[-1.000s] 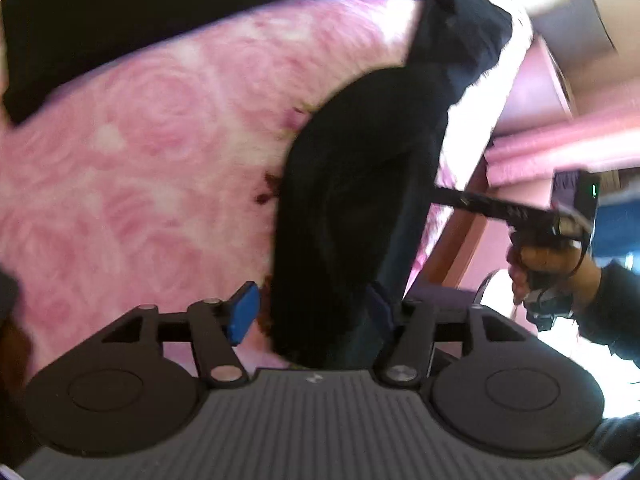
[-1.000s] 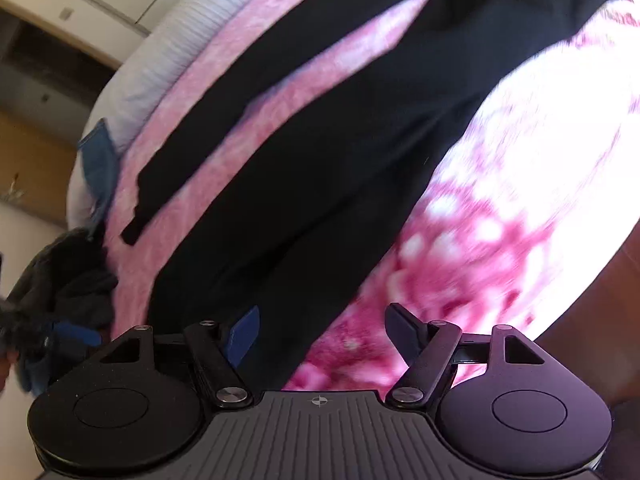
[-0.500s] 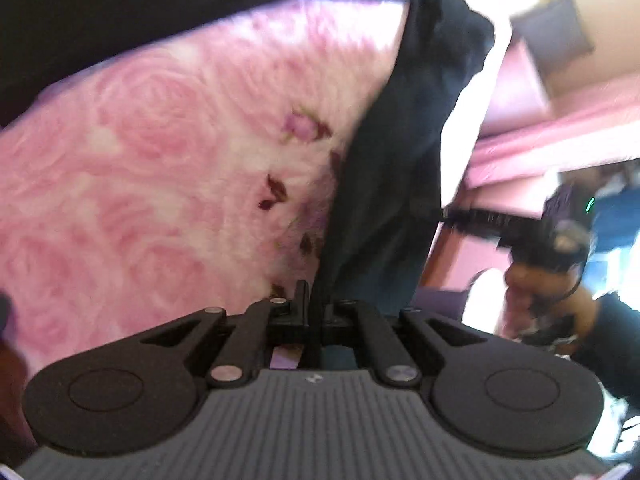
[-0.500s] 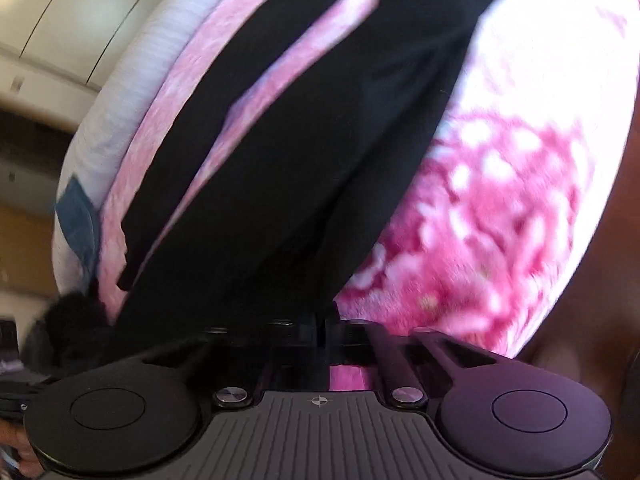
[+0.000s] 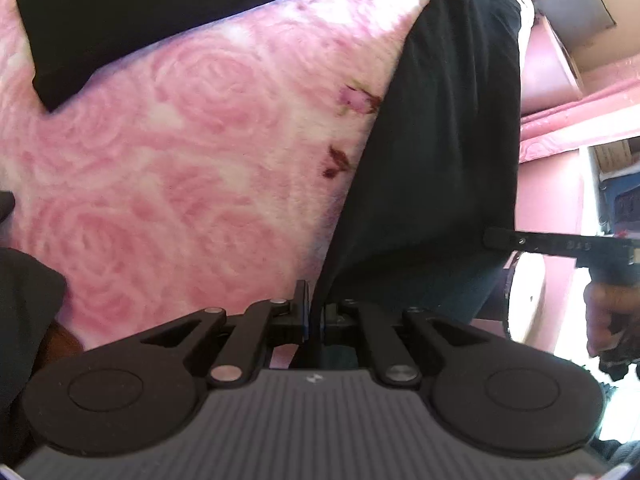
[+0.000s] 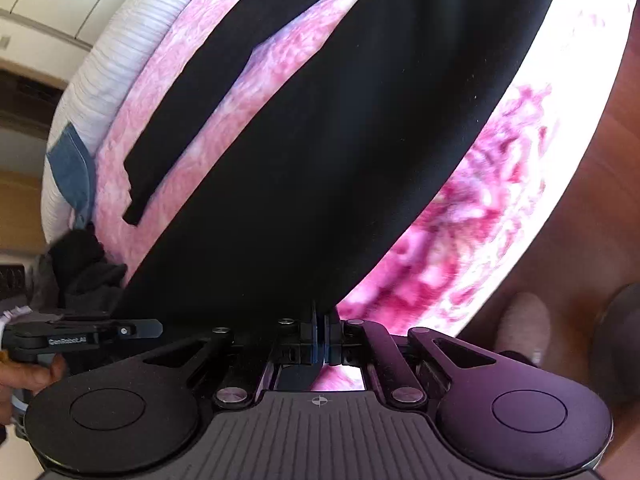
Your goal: Fold clothes
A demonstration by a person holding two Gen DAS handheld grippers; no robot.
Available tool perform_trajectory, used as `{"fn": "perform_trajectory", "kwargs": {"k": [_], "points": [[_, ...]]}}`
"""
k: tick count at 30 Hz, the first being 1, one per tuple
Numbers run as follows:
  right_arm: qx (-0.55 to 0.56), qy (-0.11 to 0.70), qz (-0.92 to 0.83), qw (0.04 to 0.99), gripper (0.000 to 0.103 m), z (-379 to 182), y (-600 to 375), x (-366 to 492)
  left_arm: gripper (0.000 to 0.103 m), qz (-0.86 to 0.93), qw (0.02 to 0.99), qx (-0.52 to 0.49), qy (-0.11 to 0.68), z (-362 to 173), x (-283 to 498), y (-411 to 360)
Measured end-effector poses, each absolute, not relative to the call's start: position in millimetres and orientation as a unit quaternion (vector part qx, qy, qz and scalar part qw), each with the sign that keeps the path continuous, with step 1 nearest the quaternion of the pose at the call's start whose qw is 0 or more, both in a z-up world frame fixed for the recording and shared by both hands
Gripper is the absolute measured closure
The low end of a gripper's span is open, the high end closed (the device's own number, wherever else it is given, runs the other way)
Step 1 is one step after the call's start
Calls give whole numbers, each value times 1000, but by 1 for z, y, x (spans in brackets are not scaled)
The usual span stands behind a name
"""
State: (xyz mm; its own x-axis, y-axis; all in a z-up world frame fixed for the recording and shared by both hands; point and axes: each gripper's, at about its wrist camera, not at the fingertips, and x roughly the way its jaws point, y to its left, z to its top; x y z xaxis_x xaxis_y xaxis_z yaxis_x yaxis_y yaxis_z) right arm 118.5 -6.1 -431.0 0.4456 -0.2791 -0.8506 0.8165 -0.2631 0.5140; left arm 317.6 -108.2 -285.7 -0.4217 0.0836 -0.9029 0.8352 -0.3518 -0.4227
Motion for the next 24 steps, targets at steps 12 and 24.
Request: {"fn": "perform_trajectory", "kwargs": {"k": [12, 24], "points": [[635, 247, -496, 538, 65, -438, 19, 89, 80, -640, 318, 530, 456, -294, 335, -87], [620, 260, -516, 531, 43, -414, 13, 48, 80, -682, 319, 488, 441, -298, 301, -89]]}}
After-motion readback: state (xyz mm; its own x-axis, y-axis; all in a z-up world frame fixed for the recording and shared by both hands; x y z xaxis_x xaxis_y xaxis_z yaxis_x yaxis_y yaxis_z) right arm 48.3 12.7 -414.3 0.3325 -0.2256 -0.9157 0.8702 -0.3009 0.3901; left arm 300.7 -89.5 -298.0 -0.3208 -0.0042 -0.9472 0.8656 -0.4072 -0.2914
